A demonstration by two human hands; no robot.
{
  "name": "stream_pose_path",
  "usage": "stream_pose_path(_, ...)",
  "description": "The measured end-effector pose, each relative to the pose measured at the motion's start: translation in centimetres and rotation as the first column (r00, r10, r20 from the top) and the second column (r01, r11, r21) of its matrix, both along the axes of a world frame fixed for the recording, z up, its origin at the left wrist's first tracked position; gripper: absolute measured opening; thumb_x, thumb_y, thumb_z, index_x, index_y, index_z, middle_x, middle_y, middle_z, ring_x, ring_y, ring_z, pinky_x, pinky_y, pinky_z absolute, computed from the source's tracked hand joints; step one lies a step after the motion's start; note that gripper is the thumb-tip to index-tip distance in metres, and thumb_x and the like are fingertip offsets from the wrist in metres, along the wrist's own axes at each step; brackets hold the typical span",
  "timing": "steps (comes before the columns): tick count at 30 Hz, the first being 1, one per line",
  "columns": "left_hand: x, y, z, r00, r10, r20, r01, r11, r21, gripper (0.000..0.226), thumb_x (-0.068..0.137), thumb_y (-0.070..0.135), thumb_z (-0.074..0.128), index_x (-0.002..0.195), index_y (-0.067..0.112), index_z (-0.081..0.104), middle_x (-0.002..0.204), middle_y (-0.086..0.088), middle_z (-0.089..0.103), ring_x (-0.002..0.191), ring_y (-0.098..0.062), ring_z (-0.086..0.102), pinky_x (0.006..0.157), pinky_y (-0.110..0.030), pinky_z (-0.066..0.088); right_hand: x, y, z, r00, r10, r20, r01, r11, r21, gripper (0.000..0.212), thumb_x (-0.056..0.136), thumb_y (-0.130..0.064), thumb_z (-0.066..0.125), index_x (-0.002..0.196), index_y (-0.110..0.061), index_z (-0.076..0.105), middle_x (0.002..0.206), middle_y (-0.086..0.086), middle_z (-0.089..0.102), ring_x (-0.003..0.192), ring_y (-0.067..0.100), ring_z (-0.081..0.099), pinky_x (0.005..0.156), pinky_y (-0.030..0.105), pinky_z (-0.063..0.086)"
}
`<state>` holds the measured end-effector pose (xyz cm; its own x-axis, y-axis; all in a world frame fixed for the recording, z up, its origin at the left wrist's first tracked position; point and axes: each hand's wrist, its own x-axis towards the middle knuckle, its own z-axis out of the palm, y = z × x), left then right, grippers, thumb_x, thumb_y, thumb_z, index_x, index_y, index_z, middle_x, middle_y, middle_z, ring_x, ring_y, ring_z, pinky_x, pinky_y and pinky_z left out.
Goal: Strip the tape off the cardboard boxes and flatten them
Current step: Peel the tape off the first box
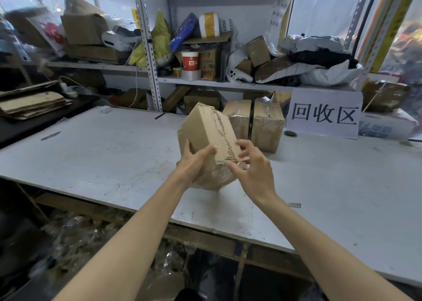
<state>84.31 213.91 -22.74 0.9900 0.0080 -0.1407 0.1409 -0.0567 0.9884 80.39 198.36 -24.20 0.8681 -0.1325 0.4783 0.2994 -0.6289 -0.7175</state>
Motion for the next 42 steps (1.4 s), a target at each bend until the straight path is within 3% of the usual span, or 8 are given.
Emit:
stream_pose_path(5, -0.1, -0.7, 0.3, 0.995, 0.089, -0.05, -0.082, 0.987, 0.14, 0.121, 0.042, 0.067, 0.079, 0.146, 0.027, 0.03, 0.137, -0.005, 0.049, 0.122, -0.03, 0.053, 0.097, -0.05, 0.049, -0.4, 0.4, 0.8, 0.968, 0.249, 0.006, -0.249, 0.968, -0.026, 0.017, 0.07, 0.003, 0.072, 0.067, -0.014, 0.071, 0.072, -0.003, 0.064, 0.068, 0.008, 0.059, 0.062, 0.01, 0.044)
stream_pose_path(11, 0.0, -0.7, -0.9, 0.996, 0.029, -0.08, -0.023, 0.996, 0.084, 0.06, 0.079, 0.034, 0.078, 0.13, 0.015, 0.053, 0.106, 0.001, 0.07, 0.083, -0.018, 0.066, 0.053, -0.03, 0.049, -0.2, -2.2, 2.3, 0.884, 0.436, -0.166, -0.448, 0.893, -0.043, 0.016, 0.066, 0.007, 0.07, 0.066, -0.009, 0.072, 0.067, 0.003, 0.067, 0.066, 0.012, 0.059, 0.065, 0.031, 0.051)
stream_pose_path(15, 0.4, -2.2, -0.5, 0.991, -0.004, -0.136, 0.015, 0.997, 0.08, 0.066, 0.082, 0.036, 0.075, 0.137, 0.017, 0.043, 0.121, -0.005, 0.064, 0.105, -0.029, 0.061, 0.079, -0.053, 0.051, -0.8, -2.2, 1.7, 0.955, 0.283, -0.087, -0.286, 0.958, -0.024, 0.013, 0.065, -0.014, 0.081, 0.063, -0.013, 0.068, 0.063, -0.002, 0.065, 0.061, 0.009, 0.058, 0.057, 0.029, 0.049)
stream_pose_path(19, 0.5, -3.1, -0.3, 0.989, 0.023, -0.147, 0.001, 0.987, 0.159, 0.078, 0.08, 0.046, 0.076, 0.138, 0.012, 0.035, 0.125, -0.005, 0.058, 0.094, -0.018, 0.056, 0.065, -0.032, 0.042, -1.0, -0.8, 0.4, 0.997, -0.066, 0.05, 0.074, 0.979, -0.189, 0.041, 0.062, -0.04, 0.086, 0.076, -0.013, 0.058, 0.082, 0.0, 0.057, 0.077, 0.017, 0.051, 0.065, 0.027, 0.044)
stream_pose_path(22, 0.6, -2.7, -0.7, 0.988, 0.02, -0.152, 0.009, 0.983, 0.184, 0.092, 0.075, 0.051, 0.079, 0.142, 0.01, 0.031, 0.137, -0.009, 0.049, 0.12, -0.028, 0.05, 0.087, -0.049, 0.05, -0.6, -0.8, 0.2, 0.975, -0.216, 0.054, 0.223, 0.952, -0.208, 0.056, 0.06, -0.041, 0.088, 0.095, -0.014, 0.053, 0.101, 0.002, 0.047, 0.084, 0.015, 0.048, 0.068, 0.025, 0.043)
stream_pose_path(28, 0.2, -2.0, -0.9, 0.986, 0.069, -0.152, -0.035, 0.975, 0.219, 0.093, 0.068, 0.053, 0.083, 0.138, 0.007, 0.042, 0.135, -0.012, 0.052, 0.123, -0.035, 0.05, 0.088, -0.058, 0.053, 0.1, -1.8, 0.7, 0.988, -0.106, -0.112, 0.097, 0.992, -0.079, 0.015, 0.067, -0.008, 0.078, 0.08, -0.007, 0.07, 0.08, 0.003, 0.064, 0.074, 0.017, 0.06, 0.063, 0.024, 0.047)
stream_pose_path(35, 0.1, -1.5, -1.3, 0.993, 0.106, -0.059, -0.092, 0.975, 0.203, 0.078, 0.067, 0.045, 0.086, 0.13, 0.013, 0.053, 0.123, -0.005, 0.064, 0.108, -0.027, 0.06, 0.076, -0.046, 0.058, 0.3, -4.1, 2.2, 0.981, 0.135, -0.139, -0.149, 0.984, -0.095, 0.021, 0.063, 0.01, 0.073, 0.076, -0.006, 0.078, 0.061, -0.005, 0.066, 0.055, 0.001, 0.06, 0.056, 0.018, 0.051)
stream_pose_path(42, 0.2, -2.1, -1.5, 0.98, 0.006, 0.199, -0.082, 0.924, 0.374, 0.092, 0.08, 0.041, 0.077, 0.155, 0.029, 0.024, 0.142, -0.009, 0.041, 0.126, -0.026, 0.046, 0.107, -0.044, 0.043, -0.2, -3.6, 1.1, 0.992, 0.058, -0.112, -0.064, 0.997, -0.048, 0.022, 0.068, -0.017, 0.082, 0.087, -0.014, 0.072, 0.081, -0.001, 0.068, 0.07, 0.014, 0.063, 0.06, 0.017, 0.05)
